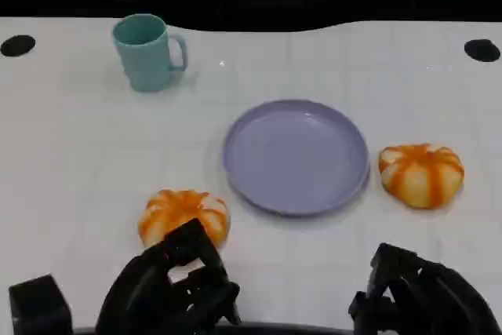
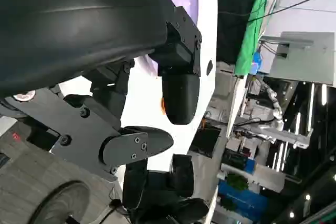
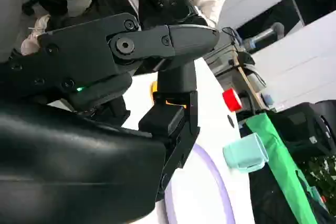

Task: Grasp the bread from the table and place it into the plate.

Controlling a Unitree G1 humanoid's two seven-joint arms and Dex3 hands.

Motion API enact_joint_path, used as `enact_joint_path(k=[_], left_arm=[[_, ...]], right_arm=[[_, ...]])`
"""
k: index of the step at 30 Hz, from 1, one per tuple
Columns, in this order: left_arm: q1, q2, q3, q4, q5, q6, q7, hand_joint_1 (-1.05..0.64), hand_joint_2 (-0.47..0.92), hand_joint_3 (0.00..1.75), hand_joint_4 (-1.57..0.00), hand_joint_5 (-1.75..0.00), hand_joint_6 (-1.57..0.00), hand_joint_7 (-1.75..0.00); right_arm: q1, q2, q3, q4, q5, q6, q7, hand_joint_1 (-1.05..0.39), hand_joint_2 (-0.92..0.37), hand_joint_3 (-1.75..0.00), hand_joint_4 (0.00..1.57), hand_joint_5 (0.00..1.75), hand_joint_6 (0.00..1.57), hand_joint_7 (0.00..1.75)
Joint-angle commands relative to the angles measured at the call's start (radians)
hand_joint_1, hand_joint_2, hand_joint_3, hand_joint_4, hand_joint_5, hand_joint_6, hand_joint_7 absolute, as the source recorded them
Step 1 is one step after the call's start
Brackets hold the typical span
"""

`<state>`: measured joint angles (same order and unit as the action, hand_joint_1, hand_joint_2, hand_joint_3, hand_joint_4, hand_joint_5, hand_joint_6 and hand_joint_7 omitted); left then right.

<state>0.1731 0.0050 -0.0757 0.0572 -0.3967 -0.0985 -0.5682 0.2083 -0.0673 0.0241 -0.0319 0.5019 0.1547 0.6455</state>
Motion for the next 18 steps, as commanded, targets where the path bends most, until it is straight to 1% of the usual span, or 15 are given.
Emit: enact_joint_path(k=[1,18], left_arm=[[0.002,0.006,0.012,-0.004,-0.007,-0.003,-0.006,-0.22,0.52,0.74,-0.70,-1.75,-0.50,-1.75],[-0.002,0.009,0.022,-0.001,-0.003,-0.011,-0.008,-0.25,0.52,0.76,-0.69,-1.75,-0.49,-1.75]], right_arm=[[0.004,-0.011,-0.007,-0.013,0.002,0.005,-0.003,-0.71,-0.92,-0.24,0.84,1.62,0.75,1.37],[-0.001,-0.005,0.001,-0.006,-0.004,-0.007,0.003,-0.72,-0.92,-0.24,0.84,1.64,0.75,1.38]])
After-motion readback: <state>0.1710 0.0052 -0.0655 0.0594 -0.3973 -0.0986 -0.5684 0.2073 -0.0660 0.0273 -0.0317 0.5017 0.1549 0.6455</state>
